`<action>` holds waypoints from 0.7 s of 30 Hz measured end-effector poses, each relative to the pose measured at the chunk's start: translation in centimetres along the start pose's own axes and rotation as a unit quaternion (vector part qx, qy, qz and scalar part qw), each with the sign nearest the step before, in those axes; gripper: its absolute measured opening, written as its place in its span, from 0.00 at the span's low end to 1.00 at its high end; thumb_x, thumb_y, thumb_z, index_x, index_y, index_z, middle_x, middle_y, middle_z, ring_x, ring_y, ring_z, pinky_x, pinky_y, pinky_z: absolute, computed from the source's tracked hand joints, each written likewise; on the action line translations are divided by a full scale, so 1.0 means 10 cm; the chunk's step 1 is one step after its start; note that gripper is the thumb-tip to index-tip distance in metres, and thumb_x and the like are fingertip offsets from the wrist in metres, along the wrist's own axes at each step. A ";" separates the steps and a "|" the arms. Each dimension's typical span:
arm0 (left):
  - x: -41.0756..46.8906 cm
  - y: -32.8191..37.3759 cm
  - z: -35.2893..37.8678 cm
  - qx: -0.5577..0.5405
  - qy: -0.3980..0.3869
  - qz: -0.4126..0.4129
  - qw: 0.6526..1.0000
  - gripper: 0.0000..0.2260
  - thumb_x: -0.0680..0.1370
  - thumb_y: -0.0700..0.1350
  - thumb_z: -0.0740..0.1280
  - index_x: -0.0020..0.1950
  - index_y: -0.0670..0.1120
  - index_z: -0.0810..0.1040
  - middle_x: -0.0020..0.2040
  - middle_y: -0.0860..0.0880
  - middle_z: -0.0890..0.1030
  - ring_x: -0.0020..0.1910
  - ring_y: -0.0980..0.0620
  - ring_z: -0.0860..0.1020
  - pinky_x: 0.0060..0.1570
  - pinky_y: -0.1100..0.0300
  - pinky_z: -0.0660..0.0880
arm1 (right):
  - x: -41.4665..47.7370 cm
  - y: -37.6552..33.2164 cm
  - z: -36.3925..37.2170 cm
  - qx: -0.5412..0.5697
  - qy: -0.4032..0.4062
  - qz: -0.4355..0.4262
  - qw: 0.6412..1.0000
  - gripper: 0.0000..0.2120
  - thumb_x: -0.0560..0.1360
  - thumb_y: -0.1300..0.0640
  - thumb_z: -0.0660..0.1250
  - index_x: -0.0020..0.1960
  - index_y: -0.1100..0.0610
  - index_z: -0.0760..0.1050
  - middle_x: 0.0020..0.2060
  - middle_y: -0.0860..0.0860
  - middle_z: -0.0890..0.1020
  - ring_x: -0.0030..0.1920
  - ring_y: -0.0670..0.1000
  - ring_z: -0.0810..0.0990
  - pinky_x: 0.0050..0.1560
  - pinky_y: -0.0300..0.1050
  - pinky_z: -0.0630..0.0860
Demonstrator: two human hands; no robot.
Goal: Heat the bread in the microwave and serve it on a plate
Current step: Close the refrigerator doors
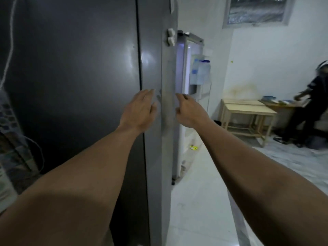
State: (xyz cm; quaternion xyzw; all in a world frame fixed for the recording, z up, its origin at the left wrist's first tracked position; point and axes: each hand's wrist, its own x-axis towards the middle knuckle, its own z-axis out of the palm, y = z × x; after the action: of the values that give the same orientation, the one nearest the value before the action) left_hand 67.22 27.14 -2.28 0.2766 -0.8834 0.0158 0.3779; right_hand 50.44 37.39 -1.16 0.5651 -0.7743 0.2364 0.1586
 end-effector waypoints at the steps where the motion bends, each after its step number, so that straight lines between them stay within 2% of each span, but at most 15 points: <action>1: 0.03 0.12 0.11 -0.016 -0.002 0.011 1.000 0.23 0.85 0.50 0.55 0.79 0.44 0.62 0.77 0.43 0.65 0.77 0.44 0.61 0.74 0.46 0.63 | -0.02 0.14 -0.03 -0.004 0.002 0.018 1.000 0.27 0.77 0.58 0.61 0.74 0.60 0.61 0.68 0.62 0.70 0.65 0.64 0.72 0.60 0.55 0.71; 4: 0.17 0.46 0.40 -0.037 -0.011 0.045 0.998 0.23 0.85 0.51 0.54 0.79 0.45 0.62 0.78 0.44 0.65 0.77 0.46 0.61 0.73 0.47 0.63 | -0.07 0.54 -0.08 -0.009 0.007 0.061 0.998 0.27 0.78 0.57 0.59 0.75 0.61 0.59 0.67 0.62 0.69 0.66 0.64 0.70 0.64 0.57 0.70; 8: 0.46 0.86 0.78 -0.036 -0.038 0.066 0.996 0.24 0.85 0.50 0.54 0.80 0.43 0.60 0.79 0.44 0.63 0.78 0.46 0.58 0.74 0.53 0.57 | -0.08 1.08 -0.11 -0.048 0.007 0.109 0.993 0.30 0.80 0.53 0.59 0.78 0.59 0.55 0.72 0.61 0.66 0.72 0.61 0.64 0.67 0.56 0.65; 13: 0.85 1.17 1.47 -0.029 -0.092 0.069 0.993 0.27 0.84 0.56 0.53 0.80 0.43 0.59 0.79 0.45 0.62 0.78 0.46 0.58 0.74 0.48 0.61 | 0.06 1.83 -0.05 -0.051 -0.001 0.144 0.988 0.32 0.80 0.51 0.59 0.79 0.58 0.51 0.76 0.62 0.58 0.77 0.61 0.57 0.74 0.58 0.61; 16: 1.18 1.38 1.89 -0.028 -0.118 0.062 0.991 0.27 0.84 0.56 0.53 0.80 0.44 0.56 0.80 0.45 0.59 0.80 0.46 0.53 0.76 0.47 0.56 | 0.24 2.32 -0.03 -0.054 0.004 0.159 0.986 0.33 0.80 0.51 0.59 0.80 0.58 0.50 0.77 0.62 0.57 0.77 0.61 0.56 0.74 0.58 0.60; 21: 1.95 1.74 2.52 -0.030 -0.115 0.037 0.992 0.28 0.84 0.57 0.53 0.81 0.46 0.54 0.81 0.44 0.56 0.80 0.44 0.52 0.76 0.45 0.56 | 0.76 3.18 -0.10 -0.051 0.005 0.170 0.984 0.33 0.81 0.49 0.58 0.80 0.55 0.47 0.78 0.60 0.56 0.76 0.61 0.59 0.73 0.62 0.61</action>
State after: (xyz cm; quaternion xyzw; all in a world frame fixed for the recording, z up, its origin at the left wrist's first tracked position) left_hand 31.02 26.61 -3.93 0.2319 -0.9309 -0.0285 0.2809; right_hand 17.85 39.74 -2.38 0.4154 -0.8694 0.2225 0.1485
